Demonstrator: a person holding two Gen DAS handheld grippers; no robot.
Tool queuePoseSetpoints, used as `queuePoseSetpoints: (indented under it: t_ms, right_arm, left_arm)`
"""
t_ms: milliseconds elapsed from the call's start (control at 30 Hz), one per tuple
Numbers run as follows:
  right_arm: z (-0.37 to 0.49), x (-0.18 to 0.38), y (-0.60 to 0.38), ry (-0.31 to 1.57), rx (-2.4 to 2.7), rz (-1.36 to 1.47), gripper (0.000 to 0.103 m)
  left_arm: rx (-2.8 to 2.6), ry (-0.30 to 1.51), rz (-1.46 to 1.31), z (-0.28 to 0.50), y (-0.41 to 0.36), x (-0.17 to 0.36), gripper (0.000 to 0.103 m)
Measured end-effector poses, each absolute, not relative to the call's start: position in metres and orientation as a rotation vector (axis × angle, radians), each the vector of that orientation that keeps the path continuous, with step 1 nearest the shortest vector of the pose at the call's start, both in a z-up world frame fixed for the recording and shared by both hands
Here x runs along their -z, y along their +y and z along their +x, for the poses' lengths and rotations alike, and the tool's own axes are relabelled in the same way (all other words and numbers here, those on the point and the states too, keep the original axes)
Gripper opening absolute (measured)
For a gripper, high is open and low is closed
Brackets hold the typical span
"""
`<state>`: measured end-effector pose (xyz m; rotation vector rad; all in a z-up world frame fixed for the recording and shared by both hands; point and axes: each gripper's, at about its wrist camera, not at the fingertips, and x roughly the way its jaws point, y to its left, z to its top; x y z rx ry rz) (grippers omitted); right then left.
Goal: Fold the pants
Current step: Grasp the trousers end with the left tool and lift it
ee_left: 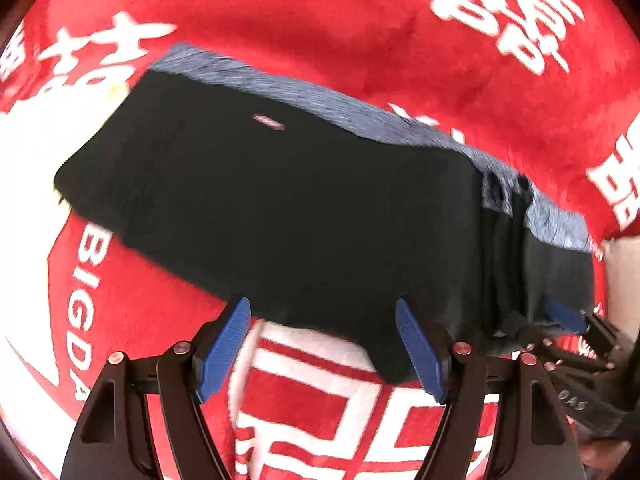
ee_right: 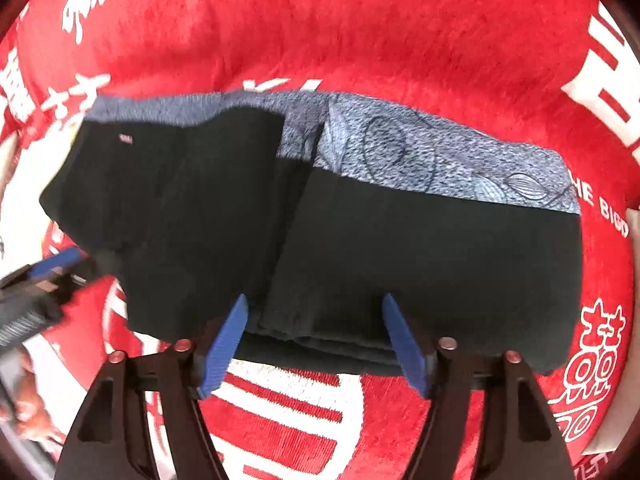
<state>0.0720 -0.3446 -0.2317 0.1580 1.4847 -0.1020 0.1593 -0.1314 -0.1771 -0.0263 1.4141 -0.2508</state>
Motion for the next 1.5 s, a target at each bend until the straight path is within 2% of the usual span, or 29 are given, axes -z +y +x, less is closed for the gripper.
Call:
queuePoseSetpoints:
  t_ms: [300,533,833,933,1167,1200,1233,1333,1500]
  right_arm:
    - [0.077,0.238,-0.335,1.51,0.113,0.117,0.086]
    - [0.076,0.244,-0.322,1.522,0.115,0.016,0.087]
    - [0.083,0.248,-0.322,1.539,0.12,0.009,0.087]
    - [0.085,0.249,-0.322,1.537,0.125,0.008,0.087]
    - [0.083,0.251,-0.321,1.532,0.126,0.008,0.087]
    - [0.082,0.251,-0.321,1.533,0.126,0.008,0.087]
    - [0.082,0.251,-0.321,1.533,0.126,0.007,0.087]
    - [0.082,0.251,-0.321,1.534,0.125,0.01,0.087]
    - [0.086,0.247,-0.322,1.544,0.118,0.01,0.087]
  left_arm:
    - [0.197,1.3,-0.353,0.179,-0.024,0.18,0.076]
    - [0.196,1.277,-0.634,0.198,0.025,0.214,0.076]
    - [0.265,1.213,-0.782,0.209,0.033,0.227,0.076]
    - [0.276,1.2,-0.805,0.214,0.031,0.226,0.087]
    - [0.194,1.195,-0.777,0.223,0.02,0.226,0.086]
    - [0.169,1.206,-0.749,0.224,0.016,0.224,0.085]
    - [0.139,1.209,-0.711,0.224,0.011,0.221,0.079]
    - [0.046,1.233,-0.573,0.226,0.005,0.218,0.037]
    - [0.029,1.224,-0.417,0.227,-0.011,0.205,0.03]
